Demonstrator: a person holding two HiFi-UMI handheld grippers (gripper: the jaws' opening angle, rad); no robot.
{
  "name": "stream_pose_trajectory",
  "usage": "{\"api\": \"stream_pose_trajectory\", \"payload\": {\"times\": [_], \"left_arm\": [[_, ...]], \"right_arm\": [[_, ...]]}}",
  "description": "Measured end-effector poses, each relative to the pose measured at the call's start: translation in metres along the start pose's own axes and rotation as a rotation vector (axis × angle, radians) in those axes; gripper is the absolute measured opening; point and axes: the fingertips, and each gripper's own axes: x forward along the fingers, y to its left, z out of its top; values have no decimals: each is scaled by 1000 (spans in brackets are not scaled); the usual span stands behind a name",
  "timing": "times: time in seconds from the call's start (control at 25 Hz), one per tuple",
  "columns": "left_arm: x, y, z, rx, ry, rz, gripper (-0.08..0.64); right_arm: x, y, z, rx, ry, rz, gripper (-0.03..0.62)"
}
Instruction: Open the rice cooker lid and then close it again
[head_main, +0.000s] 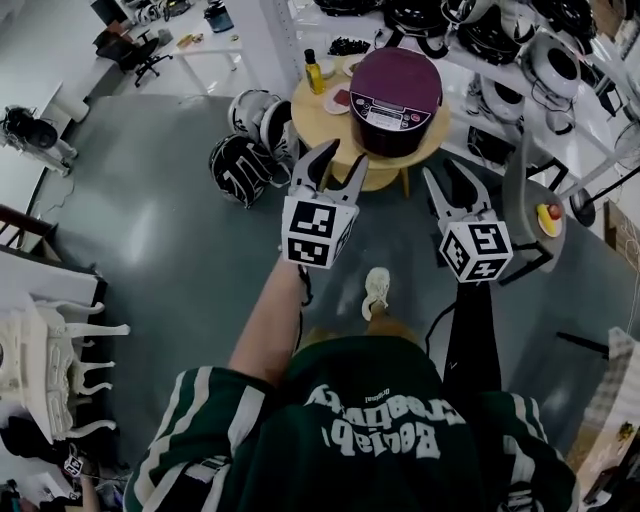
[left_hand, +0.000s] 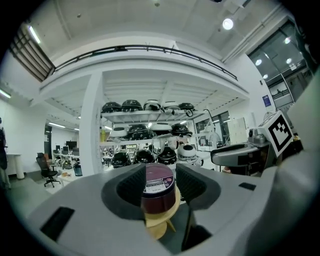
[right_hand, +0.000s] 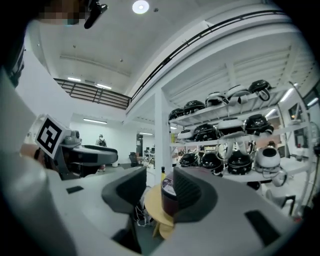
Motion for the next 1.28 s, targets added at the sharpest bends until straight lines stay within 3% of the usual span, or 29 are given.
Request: {"api": "stream_pose_trajectory", "payload": {"times": [0.4,0.64,0.84,1.08,1.28], "left_arm": [[122,32,-12,-34,31,10,176],[179,50,-20,-24,51,15,176],[212,66,-24,-25,69,18,176],[234,86,-28,-37,64,17,176],[250,93,-31,-19,54,-56,176]], "right_arm": [[110,-79,-6,15,25,72,172],[167,-103,-12,6,53,146,173],[205,-114,-16,-28,80,194,184],[231,-129,-21,-16,97,193,196],[249,-127,-31,2,127,181,195]]}}
